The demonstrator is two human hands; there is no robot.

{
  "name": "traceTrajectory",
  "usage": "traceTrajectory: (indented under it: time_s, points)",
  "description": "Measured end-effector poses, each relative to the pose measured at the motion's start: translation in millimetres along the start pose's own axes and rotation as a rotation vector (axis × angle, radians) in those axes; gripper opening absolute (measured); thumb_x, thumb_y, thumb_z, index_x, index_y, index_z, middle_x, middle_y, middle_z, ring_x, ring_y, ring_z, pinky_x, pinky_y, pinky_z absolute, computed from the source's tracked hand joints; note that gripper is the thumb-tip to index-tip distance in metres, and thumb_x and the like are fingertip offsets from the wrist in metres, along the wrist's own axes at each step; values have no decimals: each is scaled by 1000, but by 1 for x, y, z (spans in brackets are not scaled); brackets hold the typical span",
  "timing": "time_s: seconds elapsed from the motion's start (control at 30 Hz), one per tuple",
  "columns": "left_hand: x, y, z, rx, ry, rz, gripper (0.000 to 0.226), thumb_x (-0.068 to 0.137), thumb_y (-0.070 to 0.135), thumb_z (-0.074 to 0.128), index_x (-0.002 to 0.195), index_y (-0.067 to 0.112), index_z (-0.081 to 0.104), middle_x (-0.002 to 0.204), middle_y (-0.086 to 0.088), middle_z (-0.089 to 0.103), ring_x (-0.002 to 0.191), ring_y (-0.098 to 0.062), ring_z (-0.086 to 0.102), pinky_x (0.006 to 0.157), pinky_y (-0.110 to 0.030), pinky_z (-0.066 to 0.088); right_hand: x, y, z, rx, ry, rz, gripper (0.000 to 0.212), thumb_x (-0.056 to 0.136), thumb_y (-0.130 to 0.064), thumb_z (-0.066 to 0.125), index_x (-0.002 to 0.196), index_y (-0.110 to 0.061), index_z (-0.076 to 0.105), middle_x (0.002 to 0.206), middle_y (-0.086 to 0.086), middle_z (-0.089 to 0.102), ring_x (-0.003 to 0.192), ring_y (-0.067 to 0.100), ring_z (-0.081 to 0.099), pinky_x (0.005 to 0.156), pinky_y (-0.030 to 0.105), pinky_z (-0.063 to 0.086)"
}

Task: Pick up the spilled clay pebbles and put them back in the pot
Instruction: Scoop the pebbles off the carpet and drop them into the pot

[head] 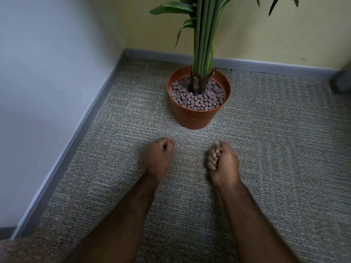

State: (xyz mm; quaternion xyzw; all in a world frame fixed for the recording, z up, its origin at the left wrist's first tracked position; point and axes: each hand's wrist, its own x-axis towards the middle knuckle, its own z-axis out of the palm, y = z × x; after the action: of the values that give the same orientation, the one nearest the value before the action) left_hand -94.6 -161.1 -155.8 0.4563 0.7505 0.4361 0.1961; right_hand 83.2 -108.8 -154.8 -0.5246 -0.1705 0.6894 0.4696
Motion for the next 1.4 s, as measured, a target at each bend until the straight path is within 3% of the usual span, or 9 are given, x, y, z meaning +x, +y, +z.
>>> traceTrajectory:
  time_s: [0.17,0.3,0.4,0.6,0.83,0.97,1.13,1.27,1.4]
  points:
    - [2,46,0,-1131,47,-621,46,102,33,51,57,24,46,51,4,40,40,-11,33,39,-21,29,-28,7,31,471,3,357,43,107,-26,44,73,-8,64,64,8,62,58,18,58,52,24,47]
    - [1,81,3,-1453,-7,-733,50,104,41,48,57,21,51,51,3,44,39,-11,37,38,-21,32,-49,3,70,511,45,399,44,111,-34,42,79,-10,58,74,9,56,72,20,57,84,29,54]
    - [10,105,-4,-1452,43,-748,48,103,44,48,62,20,58,57,3,54,45,-10,48,44,-20,39,-56,-18,87,468,49,380,42,111,-38,44,91,-7,64,100,16,68,106,29,67,113,42,49]
    - [45,167,-11,-1434,166,-744,50,104,51,46,79,14,68,69,-1,69,58,-11,66,55,-23,55,-55,-85,110,478,-48,332,68,112,-47,20,104,5,63,111,31,71,106,38,70,101,52,55]
    - [78,205,-12,-1423,160,-907,64,109,45,18,142,3,52,144,-16,56,125,-24,57,107,-37,41,-36,-145,136,480,-116,338,63,109,-30,15,139,7,57,135,34,60,127,45,59,110,56,47]
    - [89,213,-8,-1513,117,-921,62,107,42,19,138,1,54,106,-22,63,89,-36,62,81,-51,55,-26,-156,146,479,-152,346,70,110,-38,14,136,11,57,134,36,61,127,53,56,110,72,41]
    - [110,198,-6,-1365,-20,-951,69,102,54,25,137,2,52,127,-29,60,112,-48,61,97,-71,46,-11,-163,149,353,-116,272,59,109,-37,24,128,7,58,119,33,68,110,48,68,98,70,51]
    - [108,191,-20,-1162,-147,-839,58,105,50,33,109,-3,56,79,-23,72,62,-38,69,40,-46,55,-14,-171,139,150,-47,129,36,109,-26,39,131,0,52,122,30,65,108,43,67,83,56,60]
    - [91,165,-35,-801,-156,-565,42,107,36,38,117,4,64,99,-5,72,89,-18,69,69,-24,53,-25,-156,105,-21,17,-147,25,104,-15,49,116,-4,68,111,18,75,103,29,75,82,35,64]
